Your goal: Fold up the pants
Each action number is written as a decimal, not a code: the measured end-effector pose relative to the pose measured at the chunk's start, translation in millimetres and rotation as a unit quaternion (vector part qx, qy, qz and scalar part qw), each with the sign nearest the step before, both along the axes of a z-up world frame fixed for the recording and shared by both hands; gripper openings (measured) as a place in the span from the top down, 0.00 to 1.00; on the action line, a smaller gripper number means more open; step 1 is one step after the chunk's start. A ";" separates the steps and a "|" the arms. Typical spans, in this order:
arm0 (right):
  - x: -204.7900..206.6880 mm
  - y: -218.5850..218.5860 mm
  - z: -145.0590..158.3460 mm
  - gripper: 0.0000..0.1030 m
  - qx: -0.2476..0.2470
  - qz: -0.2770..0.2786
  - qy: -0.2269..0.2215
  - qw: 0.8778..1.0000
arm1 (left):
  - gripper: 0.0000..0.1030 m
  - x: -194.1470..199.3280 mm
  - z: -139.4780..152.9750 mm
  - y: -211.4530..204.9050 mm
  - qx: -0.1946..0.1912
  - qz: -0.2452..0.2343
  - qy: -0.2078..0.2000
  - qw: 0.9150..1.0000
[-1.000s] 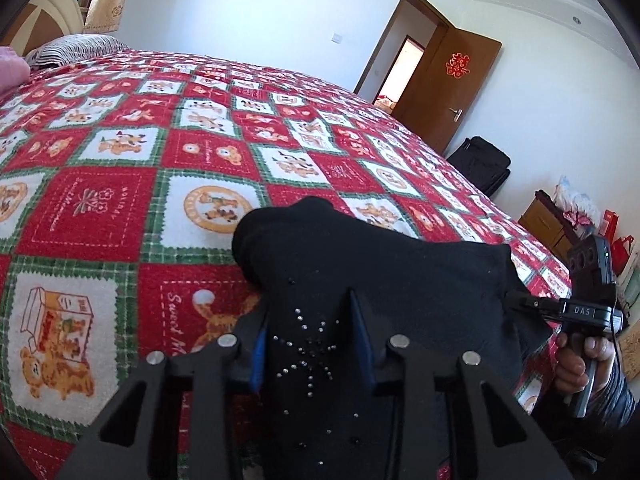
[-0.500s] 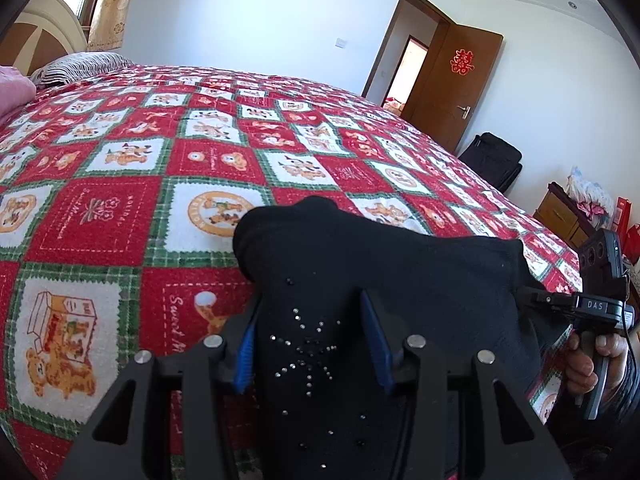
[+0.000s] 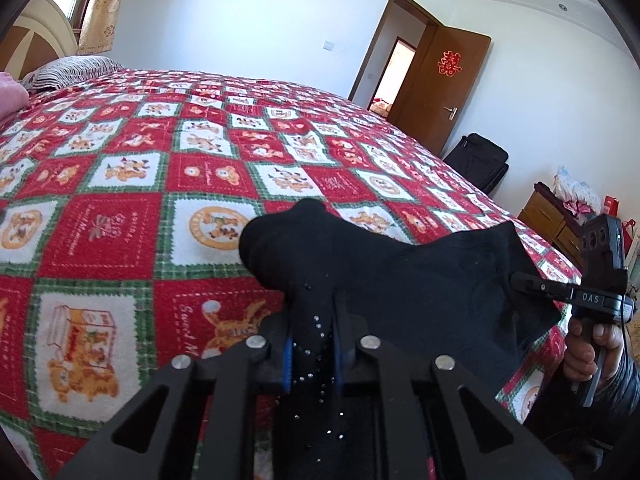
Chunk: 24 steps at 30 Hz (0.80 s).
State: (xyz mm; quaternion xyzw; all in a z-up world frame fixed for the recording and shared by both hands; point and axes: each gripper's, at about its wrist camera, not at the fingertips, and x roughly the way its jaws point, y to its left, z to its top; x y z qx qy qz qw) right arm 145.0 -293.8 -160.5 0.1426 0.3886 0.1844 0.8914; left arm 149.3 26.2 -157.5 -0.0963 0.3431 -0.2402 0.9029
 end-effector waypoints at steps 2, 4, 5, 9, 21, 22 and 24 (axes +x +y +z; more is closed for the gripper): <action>3.9 7.7 9.5 0.74 0.000 0.013 -0.007 1.000 | 0.87 -2.5 7.5 6.9 0.002 -0.001 -0.003 1.000; 9.9 17.3 19.7 0.75 -0.004 0.026 -0.016 1.000 | 0.87 -4.9 14.3 14.6 0.008 0.002 -0.007 1.000; 13.6 22.5 24.1 0.75 -0.005 0.032 -0.019 0.999 | 0.87 -5.9 16.8 18.4 0.011 0.004 -0.010 1.000; 36.1 52.6 40.4 0.75 -0.009 0.065 -0.033 0.997 | 0.87 -9.4 27.6 43.0 0.024 0.030 -0.021 0.999; 97.1 160.8 51.0 0.76 -0.015 0.152 -0.043 0.987 | 0.87 -11.0 32.5 133.4 0.025 0.141 -0.038 0.989; 102.8 168.6 49.7 0.76 -0.012 0.157 -0.043 0.987 | 0.87 -10.9 32.3 137.3 0.023 0.147 -0.038 0.988; 111.6 182.2 46.8 0.76 -0.006 0.164 -0.042 0.986 | 0.87 -9.0 31.3 147.1 0.023 0.164 -0.040 0.985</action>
